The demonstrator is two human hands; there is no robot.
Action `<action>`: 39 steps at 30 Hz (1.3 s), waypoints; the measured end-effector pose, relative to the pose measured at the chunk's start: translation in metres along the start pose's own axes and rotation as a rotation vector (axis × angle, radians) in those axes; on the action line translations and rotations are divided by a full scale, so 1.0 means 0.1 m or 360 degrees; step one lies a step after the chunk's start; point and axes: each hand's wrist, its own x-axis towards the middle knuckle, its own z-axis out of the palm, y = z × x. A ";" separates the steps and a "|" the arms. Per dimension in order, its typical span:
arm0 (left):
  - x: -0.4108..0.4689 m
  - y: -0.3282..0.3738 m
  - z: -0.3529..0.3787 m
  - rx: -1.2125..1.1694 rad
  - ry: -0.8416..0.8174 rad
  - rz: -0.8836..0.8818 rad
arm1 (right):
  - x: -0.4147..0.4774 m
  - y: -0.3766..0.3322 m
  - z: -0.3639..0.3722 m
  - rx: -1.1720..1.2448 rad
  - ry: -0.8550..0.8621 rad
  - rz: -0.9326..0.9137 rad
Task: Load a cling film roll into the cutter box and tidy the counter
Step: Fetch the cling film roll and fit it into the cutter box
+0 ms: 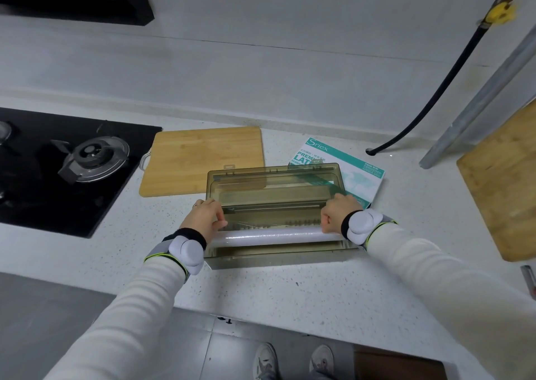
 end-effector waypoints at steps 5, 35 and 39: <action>0.02 0.02 -0.03 0.0001 0.0019 0.0007 | 0.01 0.10 -0.02 -0.0030 0.0122 0.0113; 0.39 0.07 -0.20 0.0073 -0.0020 -0.0199 | 0.17 0.19 -0.31 0.0203 0.0109 0.0042; 0.47 0.10 -0.21 0.0160 -0.0028 -0.0201 | 0.24 0.22 -0.33 0.0183 0.0112 0.0014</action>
